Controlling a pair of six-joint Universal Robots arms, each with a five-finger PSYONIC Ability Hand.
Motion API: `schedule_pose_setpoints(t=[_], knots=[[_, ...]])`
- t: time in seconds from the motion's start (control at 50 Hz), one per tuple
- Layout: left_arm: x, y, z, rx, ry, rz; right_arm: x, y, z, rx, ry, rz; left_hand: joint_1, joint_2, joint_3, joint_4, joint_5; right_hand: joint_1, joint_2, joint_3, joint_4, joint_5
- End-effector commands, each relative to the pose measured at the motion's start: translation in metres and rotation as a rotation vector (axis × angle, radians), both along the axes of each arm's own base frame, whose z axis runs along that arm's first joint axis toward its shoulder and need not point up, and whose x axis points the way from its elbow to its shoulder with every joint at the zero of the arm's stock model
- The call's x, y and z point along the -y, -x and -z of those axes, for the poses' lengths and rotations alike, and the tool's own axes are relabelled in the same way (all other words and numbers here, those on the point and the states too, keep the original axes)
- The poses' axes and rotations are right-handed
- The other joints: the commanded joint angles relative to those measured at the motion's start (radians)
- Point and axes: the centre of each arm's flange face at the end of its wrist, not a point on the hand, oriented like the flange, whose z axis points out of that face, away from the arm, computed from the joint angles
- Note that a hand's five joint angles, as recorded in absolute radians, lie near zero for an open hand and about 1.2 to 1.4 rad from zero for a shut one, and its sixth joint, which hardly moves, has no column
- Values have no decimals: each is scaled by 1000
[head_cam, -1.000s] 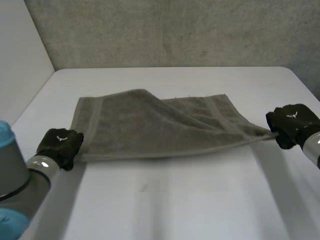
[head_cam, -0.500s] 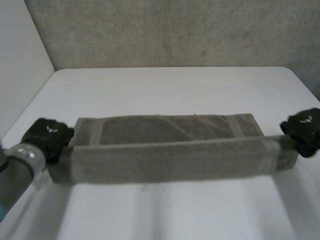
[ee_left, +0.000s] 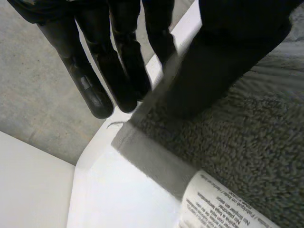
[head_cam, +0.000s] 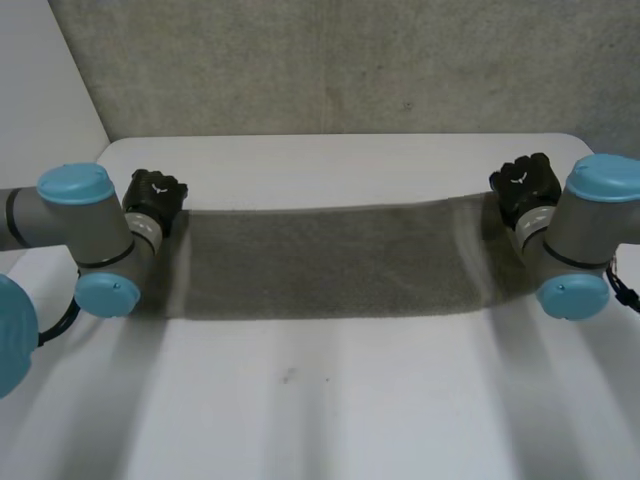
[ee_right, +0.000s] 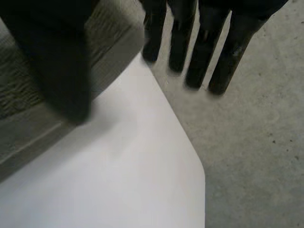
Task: Fold the towel.
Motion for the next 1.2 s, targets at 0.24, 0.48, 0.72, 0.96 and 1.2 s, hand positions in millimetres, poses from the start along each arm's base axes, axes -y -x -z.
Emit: schedule_pose_setpoints(t=[0.24, 0.48, 0.72, 0.96, 1.2], knots=[[-58, -1, -71, -95, 78, 19, -68, 14, -54, 201, -71, 22, -775, -753, -754, -778, -784, -269, -413, -445, -446, -458], [-117, -18, -68, -231, -36, -7, -97, 33, -21, 202, -290, -45, -775, -753, -754, -778, -784, -189, -333, -365, -366, -378], [-139, -24, -42, -223, -128, -24, -80, 50, 13, 193, -351, -7, -775, -753, -754, -778, -784, 93, -51, -83, -84, -96], [-142, -26, -36, -233, -132, -30, -67, 57, 18, 199, -312, 8, -775, -753, -754, -778, -784, 952, 809, 776, 776, 764], [-143, -30, -45, -240, -104, -38, -41, 130, 10, 22, -274, 230, -775, -753, -754, -778, -784, 952, 809, 777, 776, 764]])
